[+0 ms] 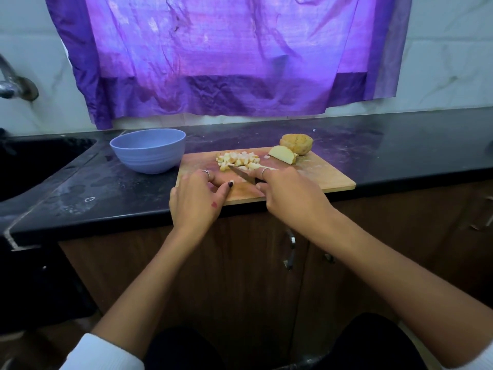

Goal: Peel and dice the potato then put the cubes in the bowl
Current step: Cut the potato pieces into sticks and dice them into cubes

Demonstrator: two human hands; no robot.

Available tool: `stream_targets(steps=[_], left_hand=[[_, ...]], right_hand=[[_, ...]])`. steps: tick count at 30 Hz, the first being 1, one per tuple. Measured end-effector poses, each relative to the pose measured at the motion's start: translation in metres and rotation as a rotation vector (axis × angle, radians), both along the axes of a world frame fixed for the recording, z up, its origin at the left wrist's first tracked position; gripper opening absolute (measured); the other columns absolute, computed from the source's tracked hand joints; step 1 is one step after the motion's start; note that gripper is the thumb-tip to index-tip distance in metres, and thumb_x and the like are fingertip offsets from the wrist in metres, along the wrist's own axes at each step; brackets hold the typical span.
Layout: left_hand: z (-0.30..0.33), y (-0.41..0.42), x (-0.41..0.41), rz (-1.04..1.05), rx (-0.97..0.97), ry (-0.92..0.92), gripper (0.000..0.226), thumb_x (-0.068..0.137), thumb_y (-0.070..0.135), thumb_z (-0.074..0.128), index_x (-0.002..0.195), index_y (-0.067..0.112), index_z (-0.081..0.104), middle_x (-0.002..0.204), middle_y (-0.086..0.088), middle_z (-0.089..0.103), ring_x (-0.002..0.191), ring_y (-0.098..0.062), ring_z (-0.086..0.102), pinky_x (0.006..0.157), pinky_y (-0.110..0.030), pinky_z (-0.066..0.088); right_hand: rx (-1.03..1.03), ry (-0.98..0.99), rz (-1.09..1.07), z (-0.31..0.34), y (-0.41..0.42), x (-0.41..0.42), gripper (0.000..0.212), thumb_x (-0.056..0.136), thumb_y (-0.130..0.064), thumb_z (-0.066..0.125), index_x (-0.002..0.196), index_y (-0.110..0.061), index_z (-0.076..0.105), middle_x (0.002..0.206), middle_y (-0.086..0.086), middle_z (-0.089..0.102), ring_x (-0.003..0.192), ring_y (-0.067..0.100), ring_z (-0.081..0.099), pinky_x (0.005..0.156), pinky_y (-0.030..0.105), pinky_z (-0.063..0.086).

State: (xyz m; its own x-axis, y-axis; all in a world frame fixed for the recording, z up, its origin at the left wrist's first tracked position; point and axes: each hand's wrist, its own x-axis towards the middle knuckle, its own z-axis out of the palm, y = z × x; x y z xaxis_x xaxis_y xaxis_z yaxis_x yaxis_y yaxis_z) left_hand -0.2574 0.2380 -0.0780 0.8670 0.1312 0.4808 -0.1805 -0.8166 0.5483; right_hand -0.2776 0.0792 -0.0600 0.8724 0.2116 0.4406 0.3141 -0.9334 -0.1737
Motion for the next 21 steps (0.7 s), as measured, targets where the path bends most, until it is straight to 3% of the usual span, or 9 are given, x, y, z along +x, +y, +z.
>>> stream_targets(steps=[3, 6, 9, 16, 21], left_hand=[[0.002, 0.004, 0.0, -0.077, -0.03, 0.021, 0.024, 0.088, 0.044, 0.063, 0.068, 0.031, 0.058, 0.075, 0.009, 0.055, 0.079, -0.014, 0.054, 0.084, -0.042, 0.048], [0.003, 0.015, -0.001, -0.107, -0.079, 0.035, 0.023, 0.087, 0.038, 0.066, 0.097, 0.019, 0.072, 0.08, 0.008, 0.057, 0.088, -0.014, 0.056, 0.07, -0.027, 0.039], [-0.001, 0.024, -0.002, -0.095, -0.097, 0.025, 0.02, 0.085, 0.032, 0.07, 0.096, 0.016, 0.074, 0.081, 0.003, 0.058, 0.084, -0.014, 0.054, 0.066, -0.026, 0.034], [-0.005, 0.021, -0.003, -0.097, -0.146, -0.018, 0.018, 0.086, 0.028, 0.07, 0.096, 0.014, 0.074, 0.084, 0.004, 0.062, 0.084, -0.012, 0.056, 0.072, -0.026, 0.039], [-0.006, 0.021, -0.001, -0.109, -0.156, -0.036, 0.016, 0.086, 0.026, 0.07, 0.095, 0.014, 0.074, 0.074, 0.016, 0.052, 0.077, -0.004, 0.05, 0.071, -0.023, 0.036]], right_hand=[[0.104, 0.032, 0.035, 0.004, 0.0, -0.003, 0.036, 0.098, -0.028, 0.048, 0.133, -0.033, 0.053, 0.114, 0.006, 0.064, 0.099, 0.025, 0.059, 0.078, 0.038, 0.053], [0.121, 0.063, 0.073, 0.003, 0.001, -0.007, 0.036, 0.099, -0.028, 0.047, 0.135, -0.031, 0.052, 0.119, 0.007, 0.063, 0.096, 0.024, 0.059, 0.077, 0.036, 0.052], [0.095, 0.088, 0.072, 0.001, 0.002, -0.008, 0.035, 0.1, -0.027, 0.046, 0.135, -0.03, 0.052, 0.107, 0.006, 0.063, 0.083, 0.019, 0.056, 0.068, 0.032, 0.049], [0.091, 0.084, 0.084, 0.004, 0.003, -0.003, 0.034, 0.099, -0.026, 0.047, 0.132, -0.03, 0.055, 0.112, 0.006, 0.063, 0.081, 0.015, 0.052, 0.069, 0.034, 0.052], [0.121, 0.081, 0.112, 0.004, 0.007, 0.002, 0.035, 0.098, -0.025, 0.049, 0.132, -0.029, 0.056, 0.112, 0.005, 0.064, 0.095, 0.019, 0.059, 0.08, 0.039, 0.053]])
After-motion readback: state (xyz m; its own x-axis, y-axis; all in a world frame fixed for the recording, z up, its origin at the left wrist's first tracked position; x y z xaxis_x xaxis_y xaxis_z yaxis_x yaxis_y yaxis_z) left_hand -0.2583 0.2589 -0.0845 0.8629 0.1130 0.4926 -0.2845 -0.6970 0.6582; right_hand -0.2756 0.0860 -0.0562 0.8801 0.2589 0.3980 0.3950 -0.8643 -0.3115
